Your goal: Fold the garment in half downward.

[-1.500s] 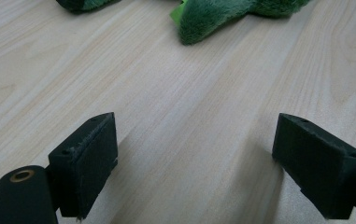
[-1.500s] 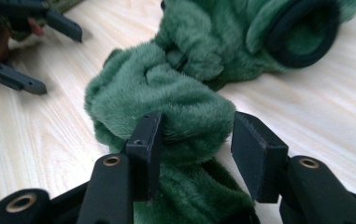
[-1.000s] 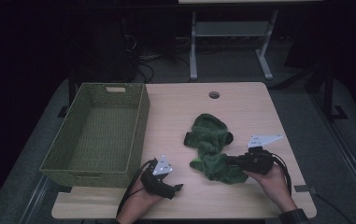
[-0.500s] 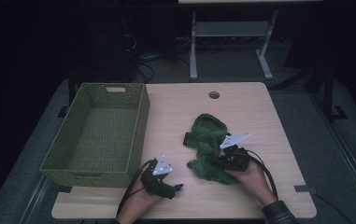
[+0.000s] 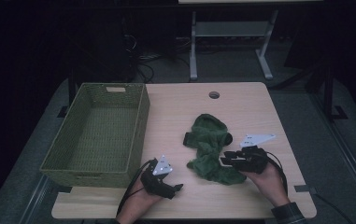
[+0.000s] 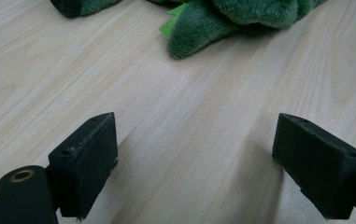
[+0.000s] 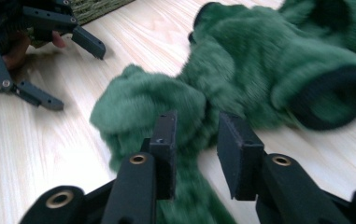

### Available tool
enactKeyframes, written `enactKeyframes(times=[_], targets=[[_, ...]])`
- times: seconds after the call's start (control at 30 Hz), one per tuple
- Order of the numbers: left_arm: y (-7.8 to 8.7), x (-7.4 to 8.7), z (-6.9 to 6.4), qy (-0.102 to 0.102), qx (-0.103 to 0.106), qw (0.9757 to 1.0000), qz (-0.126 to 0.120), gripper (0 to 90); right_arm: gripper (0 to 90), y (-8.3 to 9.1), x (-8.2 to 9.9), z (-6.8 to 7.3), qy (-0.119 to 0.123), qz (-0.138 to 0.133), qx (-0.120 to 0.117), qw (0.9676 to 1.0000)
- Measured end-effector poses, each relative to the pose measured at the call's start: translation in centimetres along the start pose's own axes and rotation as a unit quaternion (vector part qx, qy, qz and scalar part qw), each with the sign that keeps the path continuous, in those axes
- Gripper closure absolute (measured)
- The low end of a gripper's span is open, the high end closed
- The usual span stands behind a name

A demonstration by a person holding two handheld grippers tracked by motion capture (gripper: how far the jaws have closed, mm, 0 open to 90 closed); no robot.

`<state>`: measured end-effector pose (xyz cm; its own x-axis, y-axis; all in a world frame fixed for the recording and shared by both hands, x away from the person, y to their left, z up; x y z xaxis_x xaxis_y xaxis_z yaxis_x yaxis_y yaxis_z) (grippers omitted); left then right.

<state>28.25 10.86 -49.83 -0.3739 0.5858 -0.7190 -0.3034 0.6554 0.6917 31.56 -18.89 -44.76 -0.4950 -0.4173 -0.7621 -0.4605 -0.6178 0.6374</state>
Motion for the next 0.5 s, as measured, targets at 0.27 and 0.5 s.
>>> enactKeyframes(times=[0.27,0.5], targets=[[0.0,0.0,0.0,0.000,0.000,1.0000,0.000,13.3,63.0,2.6,3.0,-0.8,-0.014,0.001,0.022,0.9997],[0.0,0.0,0.0,0.000,0.000,1.0000,0.000,13.3,61.9,4.7,6.3,-0.9,-0.031,0.013,0.026,0.9991]])
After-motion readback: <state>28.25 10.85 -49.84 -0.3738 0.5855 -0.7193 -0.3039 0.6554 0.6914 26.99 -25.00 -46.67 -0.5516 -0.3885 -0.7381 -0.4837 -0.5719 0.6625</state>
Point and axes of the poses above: each handheld gripper's, and its own axes: y roughly backward along the jaws, x roughly out of its underside, z roughly to its left, the point moved 3 cm from there along -y, roughly forward along the jaws, and after that the axes turned 5 degrees about x, right-handed, at the moved point
